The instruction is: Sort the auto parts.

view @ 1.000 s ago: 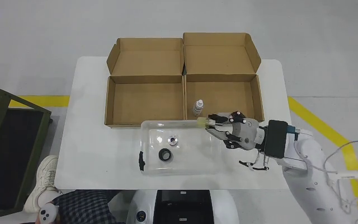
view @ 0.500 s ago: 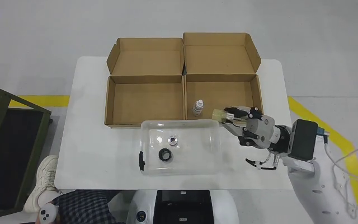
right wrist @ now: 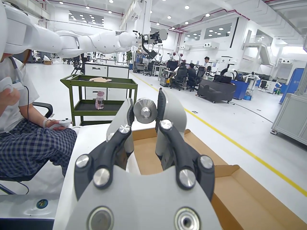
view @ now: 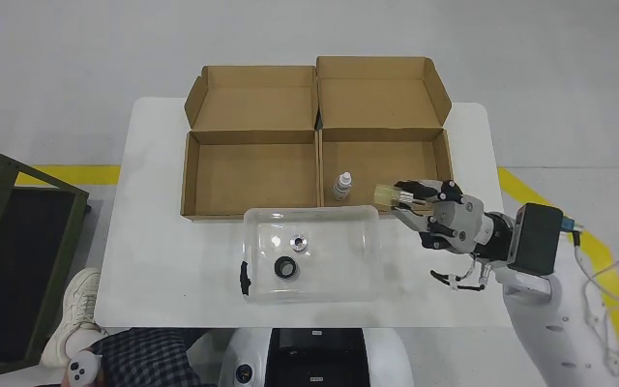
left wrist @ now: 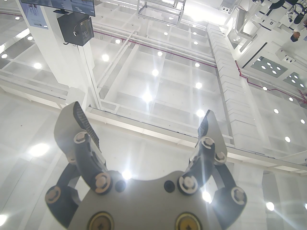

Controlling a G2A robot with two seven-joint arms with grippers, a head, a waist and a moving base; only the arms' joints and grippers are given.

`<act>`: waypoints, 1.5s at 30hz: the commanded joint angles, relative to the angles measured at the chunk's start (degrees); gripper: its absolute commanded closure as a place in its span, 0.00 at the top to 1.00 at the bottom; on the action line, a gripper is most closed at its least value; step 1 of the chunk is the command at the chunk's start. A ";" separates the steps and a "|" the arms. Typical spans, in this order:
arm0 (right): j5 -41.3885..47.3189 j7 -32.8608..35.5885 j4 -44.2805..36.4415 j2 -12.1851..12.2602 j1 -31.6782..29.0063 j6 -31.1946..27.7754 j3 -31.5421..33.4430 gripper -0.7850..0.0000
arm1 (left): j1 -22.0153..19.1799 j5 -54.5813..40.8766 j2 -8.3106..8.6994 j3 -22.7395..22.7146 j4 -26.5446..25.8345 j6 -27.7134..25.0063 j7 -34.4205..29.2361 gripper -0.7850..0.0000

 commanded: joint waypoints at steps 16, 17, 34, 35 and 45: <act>-0.48 14.17 4.30 0.24 0.58 1.86 -3.05 0.00 | 0.00 0.00 0.00 0.00 0.00 0.00 0.00 1.00; -0.02 15.19 5.26 0.24 0.80 2.16 -3.28 0.00 | 0.00 0.00 0.00 0.00 0.00 0.00 0.00 1.00; 4.48 34.61 16.15 0.27 8.67 13.36 -5.22 0.00 | 0.00 0.00 0.00 0.00 0.00 0.00 0.00 1.00; 4.59 35.36 16.61 0.23 9.21 13.99 -5.48 0.00 | 0.00 0.00 0.00 0.00 0.00 0.00 0.00 1.00; 0.27 41.97 18.96 -0.24 12.00 20.19 -9.73 0.00 | 0.00 0.00 0.00 0.00 0.00 0.00 0.00 1.00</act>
